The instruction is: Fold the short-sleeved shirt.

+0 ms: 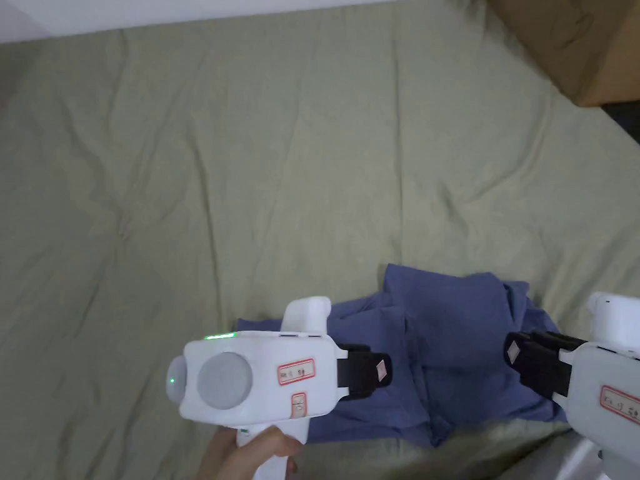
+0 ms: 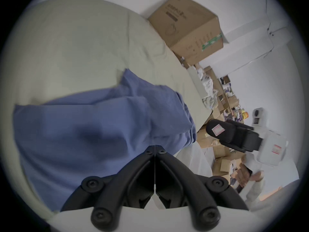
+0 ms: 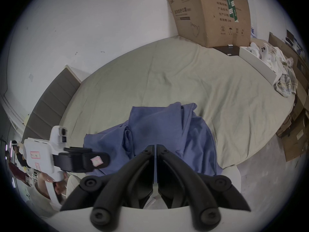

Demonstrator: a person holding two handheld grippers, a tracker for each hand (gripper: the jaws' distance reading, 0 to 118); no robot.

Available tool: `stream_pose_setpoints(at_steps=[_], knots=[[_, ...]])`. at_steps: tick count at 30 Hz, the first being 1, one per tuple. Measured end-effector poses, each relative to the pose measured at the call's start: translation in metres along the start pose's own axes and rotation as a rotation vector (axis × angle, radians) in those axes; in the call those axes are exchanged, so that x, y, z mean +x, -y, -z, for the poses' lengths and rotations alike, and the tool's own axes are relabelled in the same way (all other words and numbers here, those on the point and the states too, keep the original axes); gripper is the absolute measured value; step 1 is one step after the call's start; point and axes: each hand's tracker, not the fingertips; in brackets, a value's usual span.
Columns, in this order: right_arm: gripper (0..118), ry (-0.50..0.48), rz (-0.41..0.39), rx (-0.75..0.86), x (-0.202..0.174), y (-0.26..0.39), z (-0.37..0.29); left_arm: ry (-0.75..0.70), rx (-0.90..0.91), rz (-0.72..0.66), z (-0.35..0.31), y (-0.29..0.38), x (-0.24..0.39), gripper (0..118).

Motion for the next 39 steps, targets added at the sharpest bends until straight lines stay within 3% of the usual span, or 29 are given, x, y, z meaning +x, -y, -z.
stream_pose_setpoints(at_steps=[1,3,4,5,7,13,15,19,20,21,22,23,25,32,36,39], knots=[[3,-0.005,-0.012,-0.001,-0.005,-0.001,0.000,0.001,0.012,-0.031,-0.020,0.004,-0.017,8],[3,-0.015,-0.031,-0.005,-0.011,-0.002,0.002,-0.023,0.037,-0.083,-0.047,0.011,-0.043,75],[3,-0.019,-0.041,-0.007,-0.015,-0.002,0.003,-0.060,0.042,-0.095,-0.060,0.014,-0.056,98],[3,-0.022,-0.050,-0.010,-0.019,-0.001,0.004,-0.095,0.065,-0.119,-0.071,0.020,-0.072,104],[3,-0.025,-0.065,-0.024,-0.026,-0.001,0.009,-0.107,0.113,-0.173,-0.089,0.023,-0.096,102],[3,-0.027,-0.097,-0.064,-0.041,-0.001,0.019,0.062,0.136,-0.360,-0.082,0.026,-0.169,102],[3,-0.021,-0.109,-0.068,-0.044,-0.002,0.020,0.155,0.169,-0.350,-0.079,0.022,-0.172,103],[3,-0.013,-0.108,-0.078,-0.047,-0.006,0.026,0.204,0.150,-0.370,-0.046,0.010,-0.176,99],[3,-0.012,-0.107,-0.079,-0.048,-0.006,0.027,0.215,0.149,-0.372,-0.041,0.007,-0.174,89],[3,-0.015,-0.108,-0.079,-0.049,-0.007,0.028,0.208,0.122,-0.383,-0.032,0.006,-0.173,64],[3,-0.017,-0.111,-0.081,-0.050,-0.007,0.028,0.117,0.044,-0.376,-0.023,0.004,-0.172,25],[3,-0.017,-0.114,-0.085,-0.051,-0.007,0.028,0.083,0.030,-0.347,-0.020,0.005,-0.172,17],[3,-0.011,-0.126,-0.092,-0.053,-0.007,0.029,0.171,0.054,-0.390,-0.033,0.003,-0.175,16],[3,-0.001,-0.130,-0.079,-0.056,-0.013,0.024,0.148,0.047,-0.273,-0.089,-0.012,-0.175,16],[3,-0.007,-0.130,-0.071,-0.059,-0.014,0.023,-0.080,0.077,-0.267,-0.160,-0.008,-0.208,16],[3,-0.028,-0.128,-0.064,-0.059,-0.012,0.020,-0.264,0.115,-0.345,-0.222,0.001,-0.241,16]])
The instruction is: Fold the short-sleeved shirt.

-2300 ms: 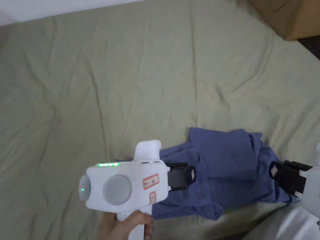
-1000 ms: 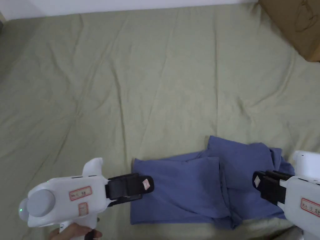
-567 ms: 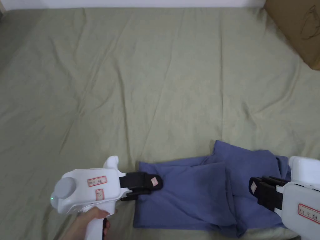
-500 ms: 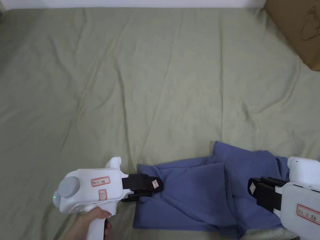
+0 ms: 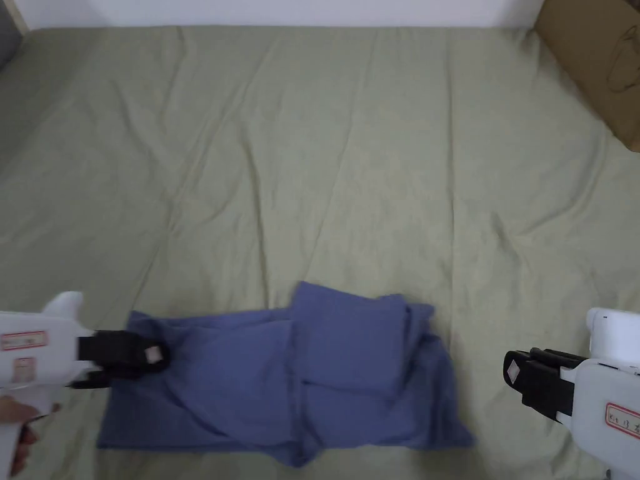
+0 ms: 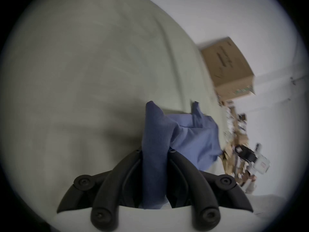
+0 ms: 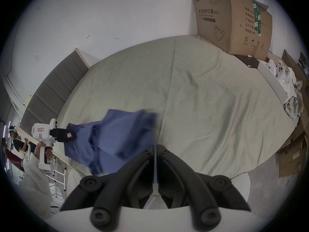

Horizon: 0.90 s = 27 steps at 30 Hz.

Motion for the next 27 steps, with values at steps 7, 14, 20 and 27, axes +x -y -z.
stream_pose_setpoints(at_steps=[7,14,20,27], knots=[[3,-0.017,0.019,-0.034,0.004,0.006,0.007,-0.176,0.127,-0.090,-0.070,-0.011,-0.009,16],[3,-0.043,0.012,-0.032,0.005,0.011,0.006,-0.168,0.162,0.002,-0.072,-0.004,0.111,16],[3,-0.054,0.037,-0.038,0.016,0.016,0.007,-0.054,0.064,0.093,0.002,0.016,0.207,16],[3,-0.018,0.080,-0.043,0.037,0.019,0.002,0.137,-0.157,0.007,0.097,0.022,0.222,96]])
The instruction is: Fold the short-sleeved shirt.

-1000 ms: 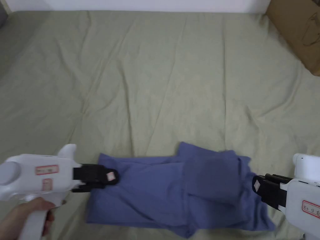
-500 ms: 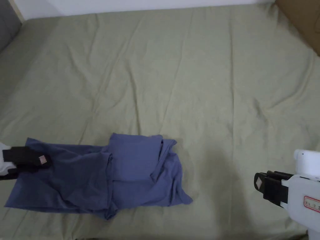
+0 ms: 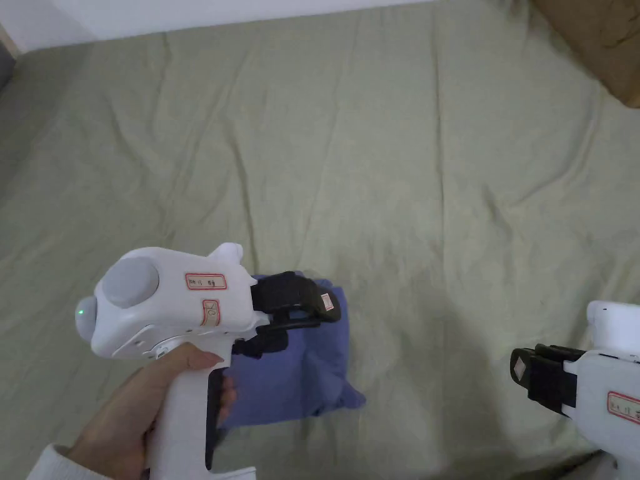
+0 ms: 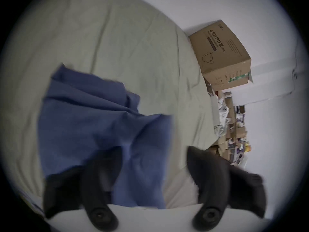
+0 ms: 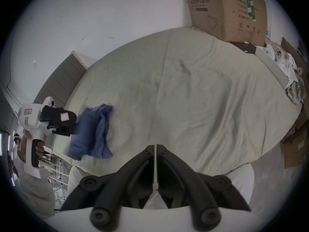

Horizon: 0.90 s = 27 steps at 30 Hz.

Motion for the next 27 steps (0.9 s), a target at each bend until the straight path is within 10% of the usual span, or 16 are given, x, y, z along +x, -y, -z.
stream_pose_setpoints(at_steps=[6,7,9,10,27], knots=[[3,0.025,0.037,-0.013,0.015,0.003,0.005,-0.087,0.111,0.045,-0.036,-0.008,-0.011,90],[3,0.025,0.041,-0.015,0.015,0.003,0.007,-0.121,0.133,0.074,-0.044,-0.007,-0.012,77],[3,0.022,0.045,-0.019,0.015,0.004,0.010,-0.197,0.164,0.109,-0.053,-0.003,-0.017,5],[3,0.019,0.046,-0.021,0.014,0.005,0.011,-0.236,0.167,0.122,-0.051,-0.001,-0.020,1],[3,-0.003,-0.040,-0.038,-0.016,-0.001,0.012,-0.051,-0.104,0.232,0.086,0.036,0.020,0]])
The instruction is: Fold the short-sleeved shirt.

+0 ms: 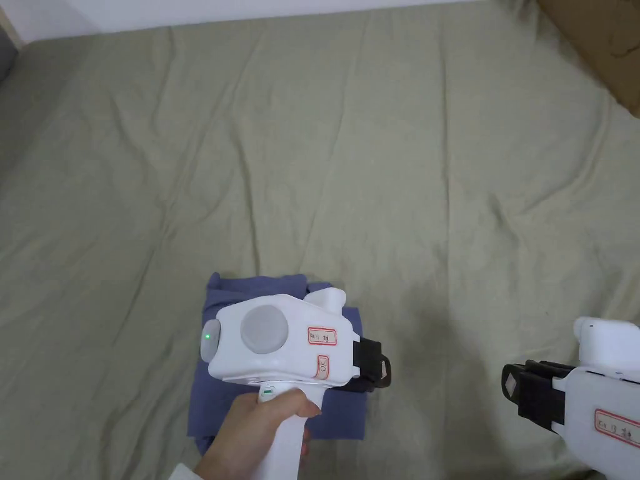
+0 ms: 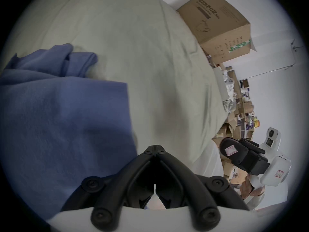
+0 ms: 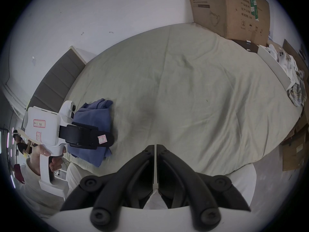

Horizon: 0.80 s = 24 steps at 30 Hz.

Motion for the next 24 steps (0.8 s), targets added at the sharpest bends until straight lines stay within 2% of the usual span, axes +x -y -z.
stream_pose_setpoints(at_steps=[3,6,7,10,11,13,15,18,20,22,24], knots=[[3,-0.033,-0.061,-0.012,-0.016,-0.008,0.009,-0.009,0.065,0.037,-0.029,0.003,-0.005,0],[3,-0.117,-0.138,-0.004,-0.046,-0.017,0.021,-0.028,0.159,0.069,-0.076,0.015,-0.031,0],[3,-0.147,-0.168,-0.002,-0.058,-0.021,0.027,-0.038,0.189,0.059,-0.091,0.020,-0.043,7],[3,-0.194,-0.287,-0.006,-0.098,-0.028,0.052,-0.038,0.296,-0.005,-0.136,0.039,-0.088,93],[3,-0.200,-0.326,-0.002,-0.111,-0.027,0.061,-0.051,0.323,-0.036,-0.145,0.045,-0.100,109],[3,-0.190,-0.417,-0.019,-0.135,-0.024,0.084,-0.024,0.395,-0.103,-0.169,0.058,-0.127,107],[3,-0.153,-0.468,-0.048,-0.149,-0.020,0.109,0.032,0.446,-0.127,-0.182,0.063,-0.146,108],[3,-0.131,-0.455,-0.119,-0.149,-0.013,0.140,0.002,0.437,-0.121,-0.180,0.061,-0.166,108],[3,-0.122,-0.451,-0.119,-0.145,-0.012,0.146,-0.040,0.385,-0.041,-0.166,0.055,-0.167,108],[3,-0.136,-0.428,-0.118,-0.142,-0.016,0.143,-0.009,0.325,-0.020,-0.146,0.046,-0.174,108],[3,-0.137,-0.423,-0.120,-0.141,-0.019,0.143,0.045,0.224,-0.064,-0.124,0.037,-0.186,108]])
